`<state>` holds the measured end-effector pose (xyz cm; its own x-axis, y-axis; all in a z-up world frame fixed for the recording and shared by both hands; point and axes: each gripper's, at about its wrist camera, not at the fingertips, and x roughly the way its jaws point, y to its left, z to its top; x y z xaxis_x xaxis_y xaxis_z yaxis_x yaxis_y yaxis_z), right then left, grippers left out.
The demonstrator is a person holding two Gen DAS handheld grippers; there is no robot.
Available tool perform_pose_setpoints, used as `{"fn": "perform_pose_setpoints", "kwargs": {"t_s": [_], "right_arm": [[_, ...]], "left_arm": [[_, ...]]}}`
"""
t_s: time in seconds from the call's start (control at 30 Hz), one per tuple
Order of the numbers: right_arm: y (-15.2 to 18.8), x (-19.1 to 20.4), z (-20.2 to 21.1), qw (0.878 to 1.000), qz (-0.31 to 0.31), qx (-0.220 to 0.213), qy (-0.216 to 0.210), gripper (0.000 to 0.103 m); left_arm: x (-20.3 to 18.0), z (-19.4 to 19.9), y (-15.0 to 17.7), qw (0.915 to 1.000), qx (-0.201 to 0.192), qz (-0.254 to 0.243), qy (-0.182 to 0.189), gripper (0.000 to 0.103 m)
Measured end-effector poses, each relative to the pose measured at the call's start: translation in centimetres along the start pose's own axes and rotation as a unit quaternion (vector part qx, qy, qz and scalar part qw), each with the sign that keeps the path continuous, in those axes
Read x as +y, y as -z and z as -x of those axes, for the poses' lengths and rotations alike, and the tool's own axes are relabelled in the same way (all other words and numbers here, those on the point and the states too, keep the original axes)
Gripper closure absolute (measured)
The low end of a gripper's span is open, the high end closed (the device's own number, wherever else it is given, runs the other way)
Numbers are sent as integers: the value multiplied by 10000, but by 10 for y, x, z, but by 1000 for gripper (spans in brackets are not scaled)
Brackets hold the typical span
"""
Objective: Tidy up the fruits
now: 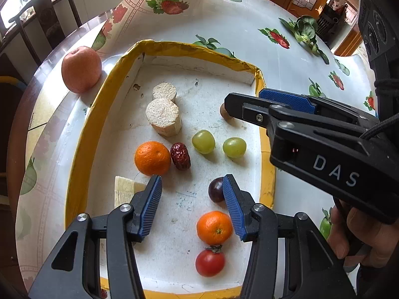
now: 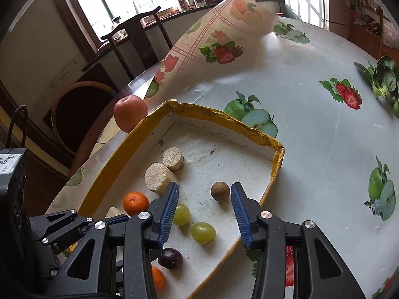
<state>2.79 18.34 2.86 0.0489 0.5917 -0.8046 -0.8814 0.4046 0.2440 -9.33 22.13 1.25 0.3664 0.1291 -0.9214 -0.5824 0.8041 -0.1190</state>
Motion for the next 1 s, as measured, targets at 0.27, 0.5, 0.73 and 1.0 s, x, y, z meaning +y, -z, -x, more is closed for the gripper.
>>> {"fn": "perform_pose_setpoints", "kwargs": {"t_s": [0.27,0.5,0.73,1.0], "right_arm": [[21,8,18,9990,347,75,-257,50],[38,8,41,9974,591,61,-414,36],[49,17,66,9932,1086,25,-410,26],[61,37,84,9849,1693,-11,-359,23]], "left_arm": [[-5,21,23,9994,-108,-226,-255,44],[-4,40,41,9985,-225,-258,-430,34],[-2,55,56,9975,-324,-236,-589,26],[-1,68,71,9971,-388,-206,-623,26]]}}
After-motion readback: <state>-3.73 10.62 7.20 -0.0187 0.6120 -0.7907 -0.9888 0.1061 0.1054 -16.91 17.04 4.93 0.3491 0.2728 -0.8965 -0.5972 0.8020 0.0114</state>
